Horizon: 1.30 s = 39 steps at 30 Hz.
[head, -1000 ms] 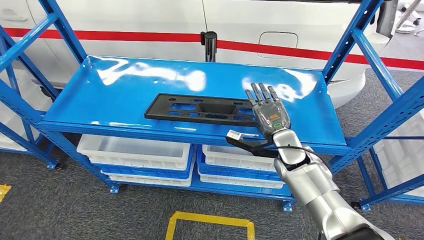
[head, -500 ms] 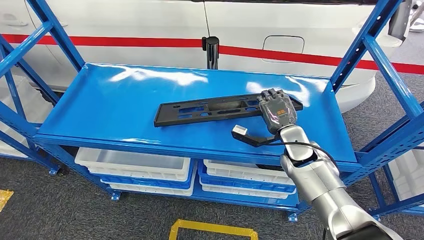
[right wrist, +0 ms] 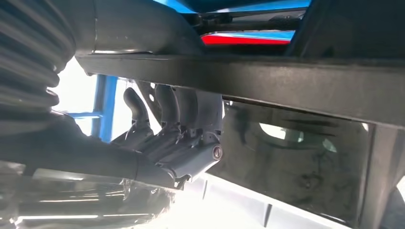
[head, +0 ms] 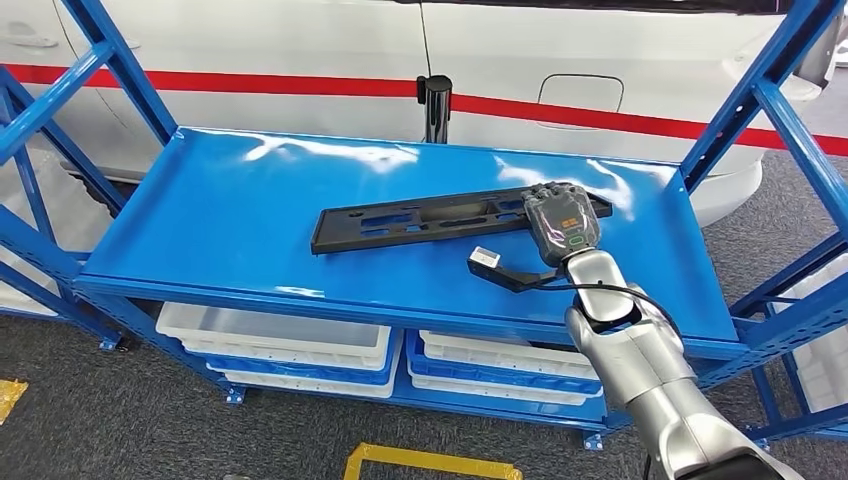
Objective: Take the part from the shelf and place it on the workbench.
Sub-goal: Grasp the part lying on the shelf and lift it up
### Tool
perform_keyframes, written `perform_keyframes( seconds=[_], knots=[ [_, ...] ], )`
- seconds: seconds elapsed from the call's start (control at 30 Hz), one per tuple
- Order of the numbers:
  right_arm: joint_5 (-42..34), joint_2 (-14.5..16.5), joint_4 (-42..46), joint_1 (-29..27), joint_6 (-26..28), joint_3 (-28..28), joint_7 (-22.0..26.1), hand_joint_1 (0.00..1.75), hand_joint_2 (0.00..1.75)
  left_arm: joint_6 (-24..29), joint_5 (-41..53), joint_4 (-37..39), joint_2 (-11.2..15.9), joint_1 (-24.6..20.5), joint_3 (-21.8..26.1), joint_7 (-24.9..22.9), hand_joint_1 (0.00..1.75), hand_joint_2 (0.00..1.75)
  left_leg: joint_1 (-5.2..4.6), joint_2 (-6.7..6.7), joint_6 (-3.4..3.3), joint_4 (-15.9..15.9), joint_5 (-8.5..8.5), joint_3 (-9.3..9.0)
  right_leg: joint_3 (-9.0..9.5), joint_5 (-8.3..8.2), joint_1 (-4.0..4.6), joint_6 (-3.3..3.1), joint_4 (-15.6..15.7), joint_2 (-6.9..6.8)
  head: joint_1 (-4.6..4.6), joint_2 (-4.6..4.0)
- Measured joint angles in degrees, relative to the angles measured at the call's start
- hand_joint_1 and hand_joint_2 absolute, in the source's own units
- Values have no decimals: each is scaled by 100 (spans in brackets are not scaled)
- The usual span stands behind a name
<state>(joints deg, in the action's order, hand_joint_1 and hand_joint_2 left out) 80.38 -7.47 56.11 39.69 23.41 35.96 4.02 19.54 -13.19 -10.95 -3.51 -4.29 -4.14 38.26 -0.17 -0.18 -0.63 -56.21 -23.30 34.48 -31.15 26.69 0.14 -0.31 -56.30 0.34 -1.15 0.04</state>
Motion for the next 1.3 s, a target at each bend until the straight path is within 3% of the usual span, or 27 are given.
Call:
perform_keyframes(
  seconds=[0.23,0.53,0.7,0.83,0.9,0.97,1.07,1.1,1.13,1.17,1.23,1.27,1.3],
  knots=[
    [-10,-4,0,39,26,-37,25,133,175,-298,-123,0,-3,29,226,-2,0,175,-61,-10,-93,-1,-24,1,16,9,-26,83,31,-19,1,0],
    [-54,-7,25,46,72,-59,25,134,175,-185,-120,0,-3,31,330,-77,0,175,-72,-10,-110,-2,-25,-1,13,7,-56,88,35,-23,0,0],
    [-167,-64,355,40,189,-175,65,134,175,-259,-169,4,-3,52,382,-854,0,175,-69,-10,-111,-4,-28,0,12,6,-63,89,36,-23,-1,0],
    [-166,-132,989,-136,286,-351,81,134,175,-387,41,7,1,88,377,-1333,0,175,-65,-16,-201,-49,-70,16,29,9,-154,151,59,-26,-2,-1],
    [-111,-173,1383,-317,372,-472,81,134,175,-456,172,7,-1,101,338,-1450,0,175,-43,-10,-254,16,-28,-28,34,23,-139,184,52,-28,-3,-2],
    [-40,-225,1698,-488,415,-581,79,134,175,-504,279,7,-8,99,283,-1506,0,175,-4,2,-299,108,30,-85,-70,176,-126,171,-180,-27,3,-1],
    [53,-314,1917,-721,420,-709,69,134,175,-542,367,7,-16,91,208,-1534,0,175,23,3,-314,132,47,-86,-591,659,-152,122,-1291,-26,23,-1],
    [79,-334,1949,-796,420,-742,66,134,175,-551,381,7,-19,95,190,-1533,0,175,31,2,-309,131,50,-79,-718,730,-169,150,-1558,-26,25,0],
    [100,-350,1973,-859,421,-771,63,134,175,-564,391,7,-20,100,175,-1531,0,175,44,0,-297,128,55,-73,-738,700,-191,207,-1606,-27,30,0],
    [114,-358,1997,-903,422,-794,62,134,175,-581,398,7,-22,103,165,-1527,0,175,64,0,-273,121,59,-68,-628,577,-224,288,-1397,-30,31,0],
    [127,-361,2047,-935,423,-833,62,134,175,-606,404,7,-23,99,155,-1523,0,175,94,-3,-184,73,55,-36,-190,269,-294,444,-614,-28,42,0],
    [131,-360,2072,-945,424,-846,62,134,175,-610,407,7,-21,93,152,-1522,0,175,95,-9,-130,40,51,-14,-29,154,-299,470,-333,-2,42,0],
    [133,-360,2094,-954,425,-858,60,134,175,-606,413,7,-16,90,149,-1522,0,175,84,-22,-83,-13,48,23,47,113,-309,457,-189,25,48,-1]
  ],
)
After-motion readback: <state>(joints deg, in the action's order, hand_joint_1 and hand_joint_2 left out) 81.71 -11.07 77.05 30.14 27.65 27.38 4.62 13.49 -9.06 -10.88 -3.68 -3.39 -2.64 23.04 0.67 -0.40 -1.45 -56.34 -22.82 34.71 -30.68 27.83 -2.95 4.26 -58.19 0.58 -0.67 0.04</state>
